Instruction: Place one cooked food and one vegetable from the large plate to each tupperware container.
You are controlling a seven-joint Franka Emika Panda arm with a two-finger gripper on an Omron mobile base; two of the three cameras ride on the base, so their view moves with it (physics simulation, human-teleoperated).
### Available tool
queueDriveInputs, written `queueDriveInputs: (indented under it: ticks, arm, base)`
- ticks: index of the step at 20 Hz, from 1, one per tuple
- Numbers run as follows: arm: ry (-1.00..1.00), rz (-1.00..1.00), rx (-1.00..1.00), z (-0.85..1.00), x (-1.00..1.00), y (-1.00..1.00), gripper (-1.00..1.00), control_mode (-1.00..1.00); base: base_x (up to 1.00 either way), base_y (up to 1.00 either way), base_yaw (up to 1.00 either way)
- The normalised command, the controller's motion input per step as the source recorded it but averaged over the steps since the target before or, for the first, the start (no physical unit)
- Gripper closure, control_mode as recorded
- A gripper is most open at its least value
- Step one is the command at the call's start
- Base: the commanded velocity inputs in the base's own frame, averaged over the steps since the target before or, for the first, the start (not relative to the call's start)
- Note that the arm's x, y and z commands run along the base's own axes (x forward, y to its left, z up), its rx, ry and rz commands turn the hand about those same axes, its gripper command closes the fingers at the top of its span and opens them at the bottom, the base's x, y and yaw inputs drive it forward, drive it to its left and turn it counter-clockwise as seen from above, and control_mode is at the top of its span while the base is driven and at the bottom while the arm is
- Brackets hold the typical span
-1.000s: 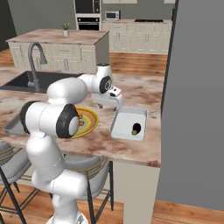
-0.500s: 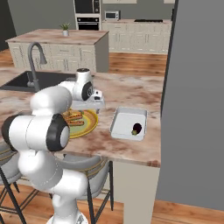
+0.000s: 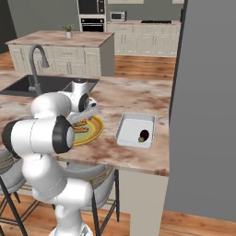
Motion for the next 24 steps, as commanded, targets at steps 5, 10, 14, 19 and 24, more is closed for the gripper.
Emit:
queueDriveInputs:
  ticks: [5,10,14,19,24]
  arm:
    - [0.03,0.48,-0.14,-0.19,0.22,0.29,-1.00,-1.00]
    - [0.07,0.20,-0.13,-0.31,0.33,0.18,-1.00,-1.00]
    - [0.00,0.40,0.00,-0.21,0.30,0.01,-1.00,-1.00]
    - [0.01,0.41,0.09,-0.06,0.14,0.00,-1.00,-1.00]
    - [0.01,0.38,0.01,-0.02,0.00,0.00,-1.00,-1.00]
  base:
    - [0.00,0.00,0.00]
    - [0.00,0.00,0.00]
    - [0.00,0.00,0.00]
    - [0.00,0.00,0.00]
    - [0.00,0.00,0.00]
